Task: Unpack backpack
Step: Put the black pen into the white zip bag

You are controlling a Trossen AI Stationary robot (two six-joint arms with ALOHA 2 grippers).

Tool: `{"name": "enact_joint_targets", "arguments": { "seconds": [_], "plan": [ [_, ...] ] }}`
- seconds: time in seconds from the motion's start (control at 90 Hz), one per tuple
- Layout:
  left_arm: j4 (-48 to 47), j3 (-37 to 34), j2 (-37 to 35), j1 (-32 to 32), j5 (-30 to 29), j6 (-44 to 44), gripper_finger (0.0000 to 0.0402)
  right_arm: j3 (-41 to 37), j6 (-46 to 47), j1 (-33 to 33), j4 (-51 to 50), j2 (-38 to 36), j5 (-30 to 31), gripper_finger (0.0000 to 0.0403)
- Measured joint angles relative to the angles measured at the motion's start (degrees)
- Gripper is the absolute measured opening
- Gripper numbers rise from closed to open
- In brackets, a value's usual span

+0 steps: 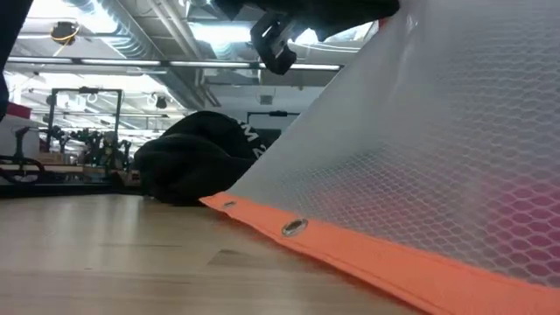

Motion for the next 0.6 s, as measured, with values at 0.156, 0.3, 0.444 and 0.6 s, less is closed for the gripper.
{"name": "enact_joint_targets", "arguments": {
  "seconds": [0.156,0.3,0.444,0.6],
  "plan": [
    [0.0,0.0,0.0,0.0,0.0,-0.6,0.0,0.0,-9.1,-3.3,5.3,0.5,-9.7,0.0005],
    [-0.2,0.0,0.3,0.0,0.0,-0.7,0.0,0.0,-14.7,-6.1,6.8,0.6,-22.6,0.0005],
    [-0.2,0.0,0.3,0.0,0.0,-0.7,0.0,0.0,-17.7,-7.8,6.4,0.9,-32.2,0.0005],
    [0.0,0.0,0.3,0.0,0.0,-0.4,0.0,0.0,-24.1,-9.6,8.0,0.9,-40.1,0.0005]
  ]
}}
